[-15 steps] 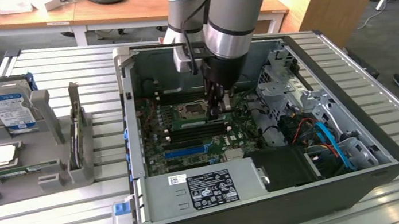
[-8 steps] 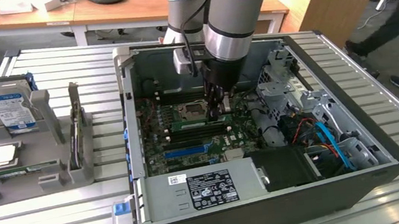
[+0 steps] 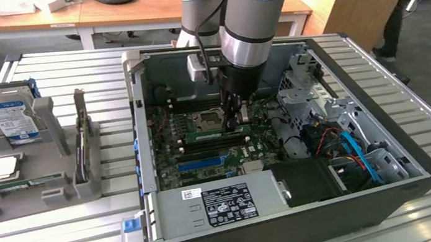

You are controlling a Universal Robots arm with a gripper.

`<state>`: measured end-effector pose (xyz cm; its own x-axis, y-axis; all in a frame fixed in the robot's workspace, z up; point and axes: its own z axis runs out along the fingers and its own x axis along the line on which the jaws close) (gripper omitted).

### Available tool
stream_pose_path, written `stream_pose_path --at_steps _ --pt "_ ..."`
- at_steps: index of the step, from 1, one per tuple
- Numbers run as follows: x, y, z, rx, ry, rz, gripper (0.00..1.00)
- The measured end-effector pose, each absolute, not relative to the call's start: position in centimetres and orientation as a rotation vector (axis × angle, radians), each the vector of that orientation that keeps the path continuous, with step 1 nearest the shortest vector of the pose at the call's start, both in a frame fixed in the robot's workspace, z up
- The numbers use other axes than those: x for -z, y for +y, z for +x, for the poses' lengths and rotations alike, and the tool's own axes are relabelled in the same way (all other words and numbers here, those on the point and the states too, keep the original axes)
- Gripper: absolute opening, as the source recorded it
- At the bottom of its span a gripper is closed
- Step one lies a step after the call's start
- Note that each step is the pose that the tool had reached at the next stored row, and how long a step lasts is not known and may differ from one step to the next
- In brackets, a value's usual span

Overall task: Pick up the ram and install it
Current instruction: 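Insert the ram into the slot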

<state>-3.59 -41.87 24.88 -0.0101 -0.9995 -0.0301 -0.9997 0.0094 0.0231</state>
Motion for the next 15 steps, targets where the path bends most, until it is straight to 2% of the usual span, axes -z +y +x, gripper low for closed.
stream_pose_path --at_steps 15 --pt "-24.67 -41.87 -3.65 -0.059 2.228 -2.206 0.12"
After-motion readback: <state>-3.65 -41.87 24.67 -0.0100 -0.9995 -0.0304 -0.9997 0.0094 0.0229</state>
